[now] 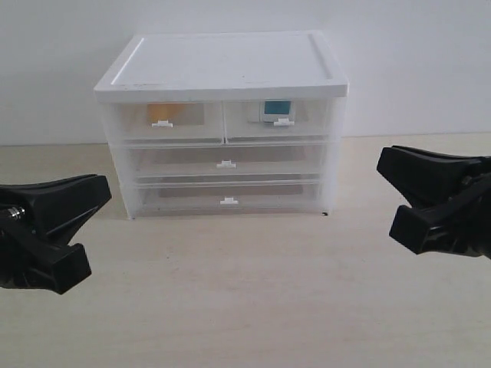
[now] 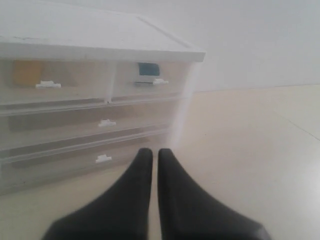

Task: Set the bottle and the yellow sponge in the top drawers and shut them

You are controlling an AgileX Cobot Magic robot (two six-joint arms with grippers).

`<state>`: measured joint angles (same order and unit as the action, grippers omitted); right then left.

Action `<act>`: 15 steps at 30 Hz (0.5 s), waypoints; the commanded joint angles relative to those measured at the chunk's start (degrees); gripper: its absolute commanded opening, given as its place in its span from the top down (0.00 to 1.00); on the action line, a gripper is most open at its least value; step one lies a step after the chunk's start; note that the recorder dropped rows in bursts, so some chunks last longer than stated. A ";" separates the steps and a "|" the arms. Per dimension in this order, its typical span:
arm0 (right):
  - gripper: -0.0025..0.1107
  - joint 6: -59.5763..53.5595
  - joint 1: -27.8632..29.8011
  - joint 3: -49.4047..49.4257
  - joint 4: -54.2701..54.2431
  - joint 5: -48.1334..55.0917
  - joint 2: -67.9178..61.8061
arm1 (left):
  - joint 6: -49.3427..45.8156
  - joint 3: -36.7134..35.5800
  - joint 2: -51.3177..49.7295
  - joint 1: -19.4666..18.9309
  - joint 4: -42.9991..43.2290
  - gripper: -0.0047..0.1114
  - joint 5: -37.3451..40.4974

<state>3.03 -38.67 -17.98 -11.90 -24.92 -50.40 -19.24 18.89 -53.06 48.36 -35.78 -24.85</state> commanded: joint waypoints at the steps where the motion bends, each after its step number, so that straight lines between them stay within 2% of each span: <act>1: 0.98 -0.46 0.42 0.16 0.26 -0.05 0.53 | -3.80 -0.33 0.88 -0.51 0.41 0.93 -0.25; 5: 0.98 -0.46 0.42 0.16 0.26 -0.19 0.53 | 0.22 -0.46 6.34 -8.55 1.96 0.93 10.19; 12: 0.98 -0.46 0.42 0.16 0.26 -0.20 0.53 | 1.28 -0.93 17.52 -31.20 3.49 0.93 24.85; 15: 0.98 -0.46 0.42 0.16 0.26 -0.20 0.53 | 0.90 -3.46 24.65 -37.05 5.32 0.93 26.60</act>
<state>3.03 -38.67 -17.98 -11.90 -24.81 -50.40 -18.71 17.22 -33.48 15.19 -32.30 -0.92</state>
